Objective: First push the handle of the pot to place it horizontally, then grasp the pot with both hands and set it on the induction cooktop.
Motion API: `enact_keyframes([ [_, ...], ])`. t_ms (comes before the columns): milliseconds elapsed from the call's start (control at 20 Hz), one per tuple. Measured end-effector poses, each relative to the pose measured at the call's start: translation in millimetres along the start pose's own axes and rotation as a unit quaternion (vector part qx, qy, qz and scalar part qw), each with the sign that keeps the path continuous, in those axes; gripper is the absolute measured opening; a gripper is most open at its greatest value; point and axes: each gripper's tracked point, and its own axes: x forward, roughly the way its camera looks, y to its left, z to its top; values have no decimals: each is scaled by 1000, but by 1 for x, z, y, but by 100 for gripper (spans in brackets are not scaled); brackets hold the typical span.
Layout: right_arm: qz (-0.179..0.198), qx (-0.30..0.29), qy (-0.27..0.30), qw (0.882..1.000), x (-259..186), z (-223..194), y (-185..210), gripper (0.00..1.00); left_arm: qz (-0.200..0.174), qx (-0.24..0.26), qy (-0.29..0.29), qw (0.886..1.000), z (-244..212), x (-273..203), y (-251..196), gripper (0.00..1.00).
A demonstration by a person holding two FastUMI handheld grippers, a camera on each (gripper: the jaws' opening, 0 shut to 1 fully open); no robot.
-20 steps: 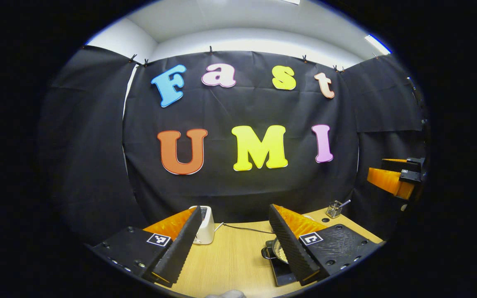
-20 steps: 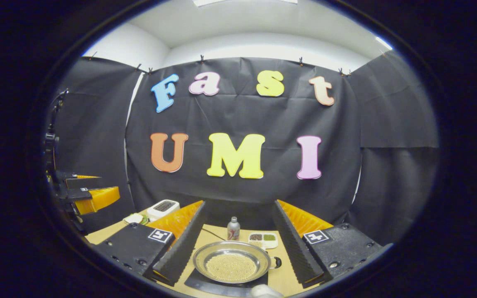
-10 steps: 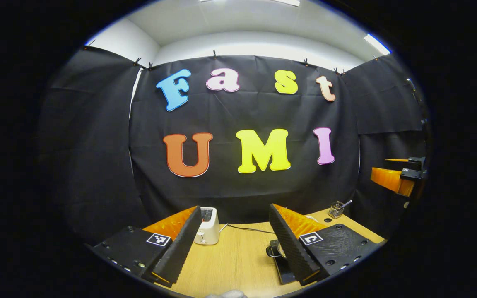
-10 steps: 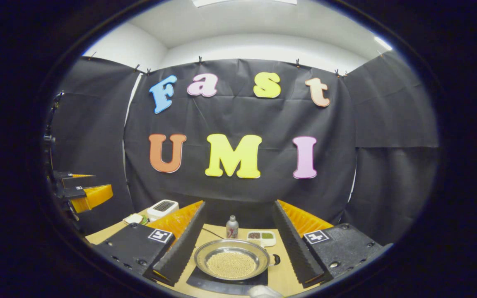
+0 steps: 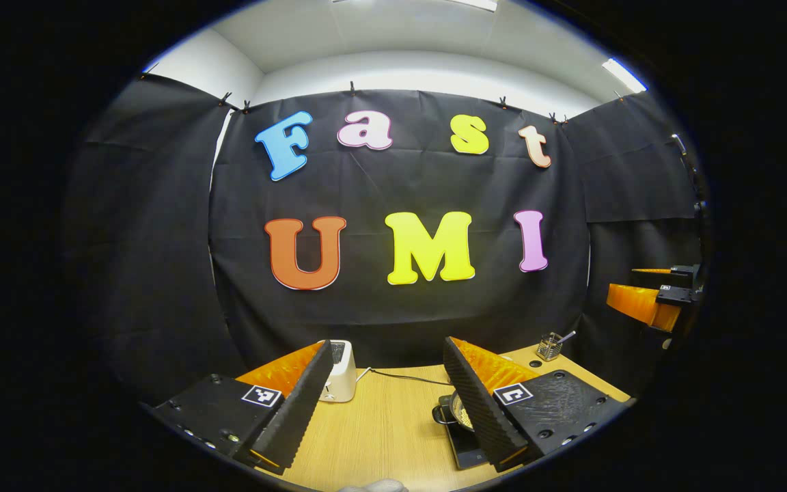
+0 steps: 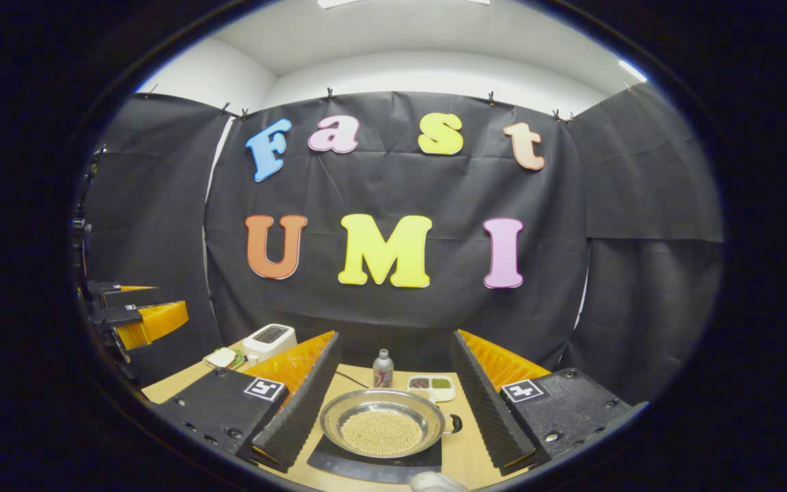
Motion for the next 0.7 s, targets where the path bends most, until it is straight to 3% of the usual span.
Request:
enact_keyframes([
  [700, -6, -10, 1, 1000, -6, -3, -2, 100, -2, -4, 9, 1000, -4, -5, -3, 97],
])
